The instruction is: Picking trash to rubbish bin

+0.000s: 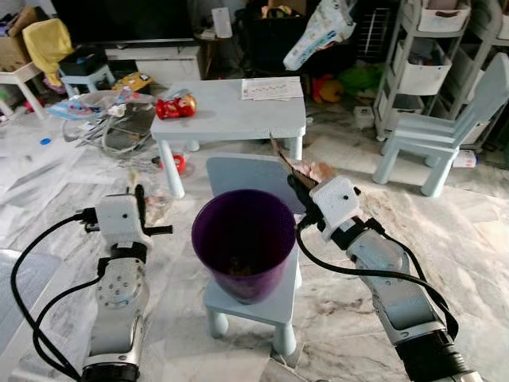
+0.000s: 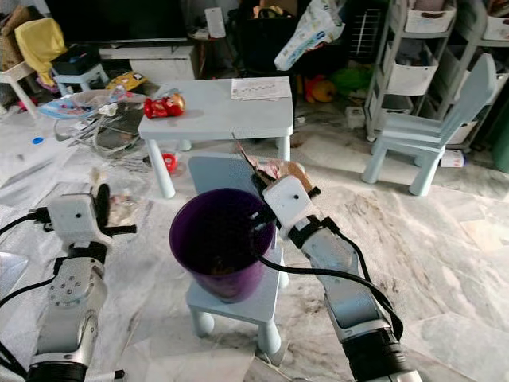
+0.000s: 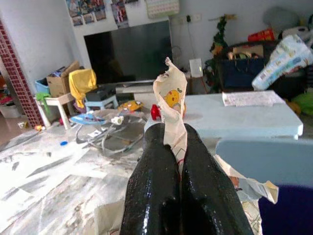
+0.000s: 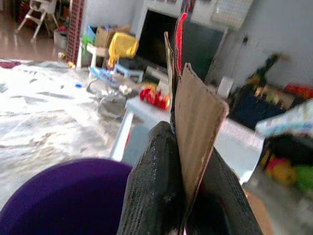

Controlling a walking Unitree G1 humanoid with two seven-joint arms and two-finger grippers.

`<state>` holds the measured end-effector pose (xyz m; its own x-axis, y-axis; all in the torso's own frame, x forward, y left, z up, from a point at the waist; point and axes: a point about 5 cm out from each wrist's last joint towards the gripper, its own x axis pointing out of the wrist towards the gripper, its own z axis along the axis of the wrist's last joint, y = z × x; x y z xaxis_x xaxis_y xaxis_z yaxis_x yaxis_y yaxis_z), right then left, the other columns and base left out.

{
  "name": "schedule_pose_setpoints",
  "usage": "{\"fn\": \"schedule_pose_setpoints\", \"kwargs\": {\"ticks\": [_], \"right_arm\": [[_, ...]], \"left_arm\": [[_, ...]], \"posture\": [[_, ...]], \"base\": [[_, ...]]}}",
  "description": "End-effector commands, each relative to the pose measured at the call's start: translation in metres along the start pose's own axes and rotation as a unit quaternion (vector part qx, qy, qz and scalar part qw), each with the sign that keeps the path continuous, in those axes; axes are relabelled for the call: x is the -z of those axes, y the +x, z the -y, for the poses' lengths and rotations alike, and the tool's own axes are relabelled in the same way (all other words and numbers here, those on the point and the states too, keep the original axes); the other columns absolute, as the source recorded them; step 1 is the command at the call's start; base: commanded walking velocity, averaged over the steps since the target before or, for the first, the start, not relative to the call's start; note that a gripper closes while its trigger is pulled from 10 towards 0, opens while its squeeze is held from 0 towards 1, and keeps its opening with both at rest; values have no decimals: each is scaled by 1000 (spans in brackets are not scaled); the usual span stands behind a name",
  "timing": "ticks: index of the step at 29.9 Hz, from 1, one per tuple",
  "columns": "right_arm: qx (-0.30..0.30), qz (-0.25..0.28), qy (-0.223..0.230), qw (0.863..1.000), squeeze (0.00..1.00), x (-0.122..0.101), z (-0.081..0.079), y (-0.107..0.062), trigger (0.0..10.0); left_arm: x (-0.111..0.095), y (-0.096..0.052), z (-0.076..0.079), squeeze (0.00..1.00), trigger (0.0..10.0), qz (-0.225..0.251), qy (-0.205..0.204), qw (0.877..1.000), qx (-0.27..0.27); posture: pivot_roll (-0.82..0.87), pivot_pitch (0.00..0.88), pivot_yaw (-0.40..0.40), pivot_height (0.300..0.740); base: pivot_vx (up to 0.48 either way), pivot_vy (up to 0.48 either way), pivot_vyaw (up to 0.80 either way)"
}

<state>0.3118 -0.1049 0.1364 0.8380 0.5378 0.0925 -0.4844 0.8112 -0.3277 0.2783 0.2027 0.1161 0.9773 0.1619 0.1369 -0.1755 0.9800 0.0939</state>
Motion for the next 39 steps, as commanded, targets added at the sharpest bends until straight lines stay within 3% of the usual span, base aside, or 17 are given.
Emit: {"fn": "schedule_pose_setpoints", "kwargs": {"ticks": [1, 7, 13, 14, 16, 21, 25, 26, 27, 28, 39], "right_arm": [[7, -5, 13, 1000, 0, 4, 5, 3, 10000], [-15, -26, 55, 998, 0, 18, 12, 11, 10000], [-83, -37, 119, 989, 0, 27, 11, 25, 10000], [-83, -37, 119, 989, 0, 27, 11, 25, 10000], [-93, -37, 160, 982, 0, 27, 8, 36, 10000], [-96, -49, 160, 981, 0, 26, 2, 45, 10000], [-75, -71, 198, 975, 0, 33, -1, 49, 10000], [-68, -74, 205, 973, 553, 35, -1, 49, 10000], [-65, -76, 202, 974, 553, 35, 0, 49, 10000], [-60, -78, 208, 973, 1000, 36, 1, 48, 10000], [-17, -75, 214, 974, 1000, 38, 14, 47, 10000]], "left_arm": [[-5, -1, -2, 0, 0, 6, 5, 1000, 6], [-7, -14, -2, 0, 0, 6, 15, 999, 34], [-3, -35, -7, 0, 0, -12, 32, 998, 54], [-3, -35, -7, 0, 0, -12, 32, 998, 54], [-5, -52, -12, 0, 0, -25, 30, 996, 77], [-8, -68, -21, 0, 0, -41, 38, 994, 99], [-9, -82, -32, 0, 0, -63, 43, 991, 110], [-10, -84, -33, 0, 0, -65, 44, 991, 112], [-10, -84, -34, 0, 0, -65, 46, 991, 112], [-11, -84, -33, 0, 0, -65, 46, 990, 115], [-19, -82, -30, 0, 0, -72, 39, 988, 129]], "posture": [[18, 102, 60, 740], [52, 110, 68, 740], [107, 119, 78, 740], [107, 119, 78, 740], [162, 126, 85, 740], [214, 135, 96, 740], [266, 146, 117, 740], [277, 150, 121, 740], [279, 151, 121, 740], [282, 153, 123, 740], [275, 155, 130, 740]], "base": [[0, 0, 0], [0, 0, 0], [0, 0, 0], [0, 0, 0], [0, 0, 0], [0, 0, 0], [0, 0, 0], [0, 0, 0], [0, 0, 0], [0, 0, 0], [0, 0, 0]]}}
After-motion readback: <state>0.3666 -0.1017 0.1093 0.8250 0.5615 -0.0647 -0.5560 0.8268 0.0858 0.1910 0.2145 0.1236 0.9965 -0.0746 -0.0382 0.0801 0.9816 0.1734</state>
